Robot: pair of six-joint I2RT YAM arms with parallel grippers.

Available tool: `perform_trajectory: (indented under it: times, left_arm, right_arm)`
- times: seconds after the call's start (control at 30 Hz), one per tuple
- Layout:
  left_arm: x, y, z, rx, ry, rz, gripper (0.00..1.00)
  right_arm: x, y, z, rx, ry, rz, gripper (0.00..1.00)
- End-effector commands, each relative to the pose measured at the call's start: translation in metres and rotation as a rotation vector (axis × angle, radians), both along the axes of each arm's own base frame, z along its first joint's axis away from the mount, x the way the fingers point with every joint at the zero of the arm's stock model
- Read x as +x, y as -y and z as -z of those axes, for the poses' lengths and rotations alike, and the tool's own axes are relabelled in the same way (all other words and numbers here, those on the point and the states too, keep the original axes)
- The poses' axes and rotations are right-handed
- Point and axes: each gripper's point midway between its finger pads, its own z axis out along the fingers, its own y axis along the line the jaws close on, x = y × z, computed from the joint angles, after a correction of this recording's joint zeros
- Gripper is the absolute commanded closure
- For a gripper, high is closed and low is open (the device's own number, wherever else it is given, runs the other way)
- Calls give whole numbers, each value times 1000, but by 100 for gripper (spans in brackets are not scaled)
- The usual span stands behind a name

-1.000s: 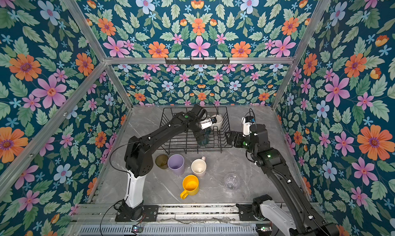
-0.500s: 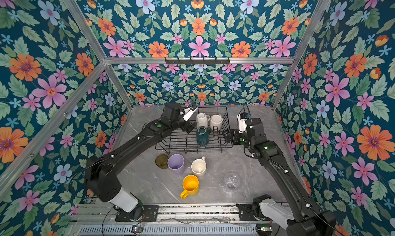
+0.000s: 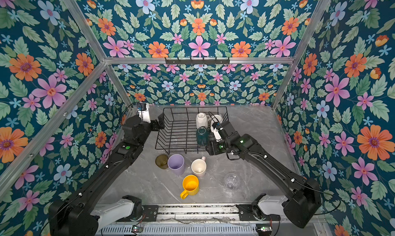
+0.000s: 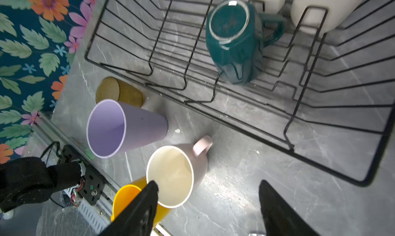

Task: Load cups into a dish rack
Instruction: Pick up the cup from the center of the table.

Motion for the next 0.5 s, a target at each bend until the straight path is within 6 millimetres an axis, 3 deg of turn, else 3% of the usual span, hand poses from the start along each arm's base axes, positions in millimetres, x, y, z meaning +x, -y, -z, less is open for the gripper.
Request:
perform_trajectory:
  times: [0.0, 0.23, 0.47]
  left_arm:
    - [-3, -7, -14, -83, 53, -27, 0]
    - [-8, -10, -13, -87, 52, -26, 0]
    - [-13, -14, -12, -91, 56, -36, 0]
  right_arm:
    - [-17, 0, 22, -51, -81, 17, 33]
    - [-34, -9, 54, -121, -135, 39, 40]
    - [-37, -17, 66, -126, -158, 46, 42]
